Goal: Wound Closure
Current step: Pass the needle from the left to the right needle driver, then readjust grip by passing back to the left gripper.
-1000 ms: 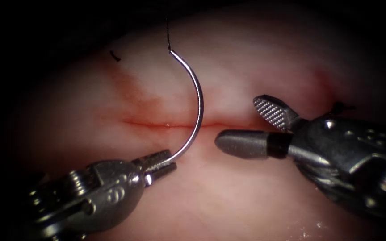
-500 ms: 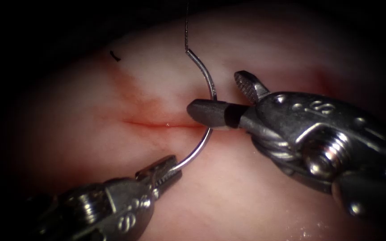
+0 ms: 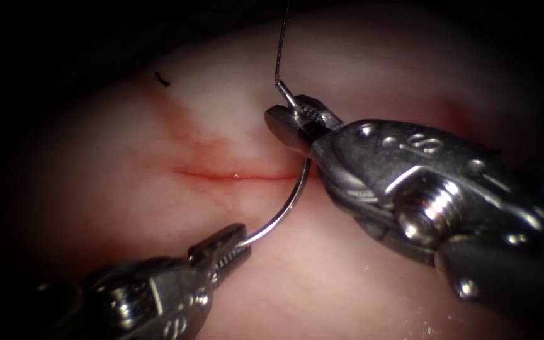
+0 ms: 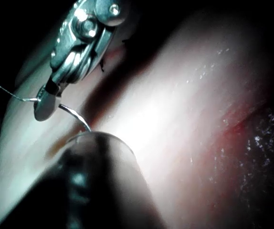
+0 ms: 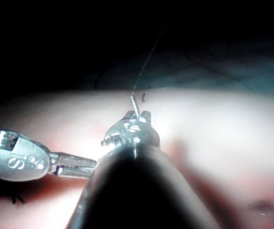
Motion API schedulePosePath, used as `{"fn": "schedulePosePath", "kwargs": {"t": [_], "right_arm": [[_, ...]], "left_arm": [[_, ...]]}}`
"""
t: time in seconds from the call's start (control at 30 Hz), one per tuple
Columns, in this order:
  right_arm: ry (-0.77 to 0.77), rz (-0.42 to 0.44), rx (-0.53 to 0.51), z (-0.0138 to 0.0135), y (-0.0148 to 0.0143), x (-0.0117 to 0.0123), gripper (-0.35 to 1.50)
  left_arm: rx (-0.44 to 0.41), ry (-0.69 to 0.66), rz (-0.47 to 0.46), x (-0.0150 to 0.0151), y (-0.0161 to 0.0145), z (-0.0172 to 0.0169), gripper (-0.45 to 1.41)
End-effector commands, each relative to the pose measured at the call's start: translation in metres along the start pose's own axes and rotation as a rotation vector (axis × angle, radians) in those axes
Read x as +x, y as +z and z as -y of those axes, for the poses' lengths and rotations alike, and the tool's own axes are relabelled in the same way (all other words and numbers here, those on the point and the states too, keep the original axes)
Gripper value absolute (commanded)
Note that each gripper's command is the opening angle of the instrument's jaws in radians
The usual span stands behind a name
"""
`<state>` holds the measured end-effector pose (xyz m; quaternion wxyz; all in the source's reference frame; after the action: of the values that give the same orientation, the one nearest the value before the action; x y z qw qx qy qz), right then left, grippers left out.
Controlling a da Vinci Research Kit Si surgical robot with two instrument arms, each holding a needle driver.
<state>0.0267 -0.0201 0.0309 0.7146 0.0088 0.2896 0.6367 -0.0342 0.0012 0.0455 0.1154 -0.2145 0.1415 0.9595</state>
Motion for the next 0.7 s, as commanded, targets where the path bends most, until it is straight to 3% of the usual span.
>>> {"fn": "schedulePosePath", "kwargs": {"t": [0.03,0.07,0.13,0.2,0.23,0.3,0.4,0.5,0.7], "right_arm": [[0.014,-0.004,0.004,0.0008,0.0009,0.001,-0.35],[0.02,-0.004,0.004,0.0007,0.001,0.001,-0.35],[0.024,-0.005,0.011,0.0006,0.0011,0.001,-0.35],[0.023,-0.004,0.017,0.0004,0.0011,0.001,-0.35],[0.021,-0.002,0.027,0.0003,0.0011,0.001,-0.35],[0.023,-0.018,0.047,-0.0001,0.001,0.0011,-0.35],[0.006,-0.034,0.112,-0.0007,0.001,0.0011,-0.35],[-0.067,-0.079,0.213,-0.0013,0.001,0.0012,-0.35],[-0.228,-0.155,0.484,-0.0019,0.0008,0.0016,-0.35]], "left_arm": [[0.001,0.005,-0.006,0.0005,0.0008,0.0008,-0.45],[0.001,0.004,-0.01,0.0005,0.0008,0.0009,-0.45],[-0.001,-0.004,-0.03,0.0005,0.0006,0.0012,0.34],[0.004,-0.044,-0.072,0.0005,0.0005,0.0015,0.69],[0.001,-0.101,-0.108,0.0006,0.0004,0.0016,0.72],[-0.032,-0.225,-0.212,0.0008,-0.0001,0.0019,0.49],[-0.13,-0.323,-0.356,0.0011,-0.0011,0.0022,0.52],[-0.303,-0.455,-0.525,0.0013,-0.0021,0.0032,0.54],[-0.531,-0.611,-0.673,0.0017,-0.0038,0.0059,0.64]]}}
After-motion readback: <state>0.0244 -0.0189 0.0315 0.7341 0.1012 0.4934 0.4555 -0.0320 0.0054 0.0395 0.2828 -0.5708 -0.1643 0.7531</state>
